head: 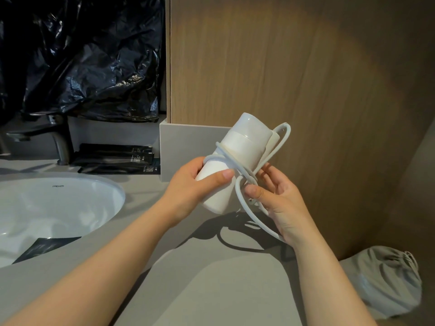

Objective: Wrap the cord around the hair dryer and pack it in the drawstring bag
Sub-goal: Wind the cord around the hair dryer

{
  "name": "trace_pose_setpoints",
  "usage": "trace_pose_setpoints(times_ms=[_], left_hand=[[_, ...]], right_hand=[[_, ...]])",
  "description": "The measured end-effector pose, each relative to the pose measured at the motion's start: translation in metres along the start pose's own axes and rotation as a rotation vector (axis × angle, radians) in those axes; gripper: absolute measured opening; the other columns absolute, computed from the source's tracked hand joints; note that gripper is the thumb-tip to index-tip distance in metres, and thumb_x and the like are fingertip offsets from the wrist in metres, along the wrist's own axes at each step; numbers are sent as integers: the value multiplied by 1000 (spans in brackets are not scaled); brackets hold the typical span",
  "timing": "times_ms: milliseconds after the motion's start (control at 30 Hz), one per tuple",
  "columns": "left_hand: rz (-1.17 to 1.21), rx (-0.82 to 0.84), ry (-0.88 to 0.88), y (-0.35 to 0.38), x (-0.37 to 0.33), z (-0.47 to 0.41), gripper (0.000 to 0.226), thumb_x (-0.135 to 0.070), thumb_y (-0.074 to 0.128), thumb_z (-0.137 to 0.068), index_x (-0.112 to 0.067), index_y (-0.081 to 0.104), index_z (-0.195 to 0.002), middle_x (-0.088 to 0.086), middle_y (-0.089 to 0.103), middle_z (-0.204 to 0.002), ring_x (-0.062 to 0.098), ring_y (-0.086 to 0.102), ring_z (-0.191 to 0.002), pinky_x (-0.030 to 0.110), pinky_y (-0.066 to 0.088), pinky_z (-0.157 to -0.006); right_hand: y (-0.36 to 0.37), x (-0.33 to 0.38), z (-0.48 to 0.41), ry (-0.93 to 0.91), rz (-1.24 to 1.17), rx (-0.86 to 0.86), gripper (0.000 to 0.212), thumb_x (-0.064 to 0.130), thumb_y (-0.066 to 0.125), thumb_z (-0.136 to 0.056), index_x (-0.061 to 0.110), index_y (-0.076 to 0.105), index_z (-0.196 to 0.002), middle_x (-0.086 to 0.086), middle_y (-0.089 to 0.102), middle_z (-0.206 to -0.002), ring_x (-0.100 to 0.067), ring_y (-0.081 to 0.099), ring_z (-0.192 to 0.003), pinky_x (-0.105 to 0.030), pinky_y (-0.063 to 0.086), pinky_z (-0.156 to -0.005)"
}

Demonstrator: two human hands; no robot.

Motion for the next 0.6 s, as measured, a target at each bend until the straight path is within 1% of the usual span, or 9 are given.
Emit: trace_pose_setpoints(times_ms=[67, 133, 200, 233, 267, 300, 433, 500, 600], left_hand=[[111, 34, -36, 0, 1, -1, 63, -55, 70, -62, -15, 65, -110, 7, 71, -100, 20, 67, -86, 31, 52, -71], [159, 64, -69, -1, 2, 0, 61, -54, 68, -64, -14, 63, -110, 6, 70, -98, 20, 66, -86, 31, 53, -70], [156, 96, -124, -4, 3, -1, 56, -52, 67, -69, -17, 63, -113, 6, 70, -101, 21, 66, -89, 31, 54, -70], [145, 116, -160, -5, 4, -1, 53, -52, 65, -73, -19, 62, -115, 6, 70, -104, 21, 66, -92, 31, 55, -70], [134, 130, -187, -5, 5, -1, 52, -53, 62, -75, -21, 62, -117, 5, 70, -107, 22, 66, -94, 32, 55, -71], [113, 126, -192, -6, 4, -1, 55, -56, 61, -74, -22, 61, -117, 5, 71, -109, 21, 67, -95, 33, 55, -72], [3, 9, -156, -6, 6, -3, 79, -76, 63, -54, -22, 58, -112, 4, 71, -110, 20, 70, -95, 39, 56, -85], [-41, -8, -148, -3, 7, -2, 77, -76, 64, -51, -26, 56, -109, 2, 71, -107, 17, 71, -91, 36, 57, -80], [-25, -49, -129, -2, 7, -1, 67, -69, 75, -57, -28, 57, -106, -1, 72, -102, 11, 72, -84, 26, 55, -69]], right_hand=[[-2, 1, 1, -2, 5, 9, 63, 36, 80, -57, 42, 56, -115, 24, 63, -120, -3, 59, -112, -30, 49, -91], [-1, 3, 4, -14, 42, 18, 69, 39, 78, -61, 43, 50, -124, 21, 58, -128, -3, 57, -114, -32, 48, -93], [0, 4, 5, -44, 86, 14, 65, 34, 76, -71, 37, 49, -129, 22, 58, -123, 5, 61, -100, -18, 54, -77], [0, 5, 5, -62, 86, 7, 55, 27, 75, -75, 35, 52, -125, 23, 60, -116, 10, 64, -89, -11, 52, -65], [0, 6, 5, -69, 81, -1, 46, 22, 74, -79, 35, 54, -118, 23, 62, -110, 13, 65, -83, -8, 50, -57], [-1, 5, 5, -75, 84, -7, 42, 19, 73, -80, 35, 56, -114, 22, 64, -107, 14, 65, -81, -7, 48, -54], [2, 2, 6, -95, 139, -9, 49, 17, 75, -80, 26, 59, -125, 16, 69, -111, 5, 67, -92, -10, 51, -60], [5, -1, 6, -87, 205, 4, 52, 20, 76, -79, 25, 59, -128, 13, 69, -115, 0, 68, -95, -12, 53, -64], [5, -2, 6, -53, 255, 43, 53, 23, 75, -80, 27, 56, -129, 13, 67, -119, 0, 69, -91, -13, 54, -66]])
Point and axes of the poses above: each hand's wrist, its own z-axis away from the middle knuckle, its own y-axis out of the palm, x = y × z, the point moved 2 cm from there along -z, towards the middle knuckle
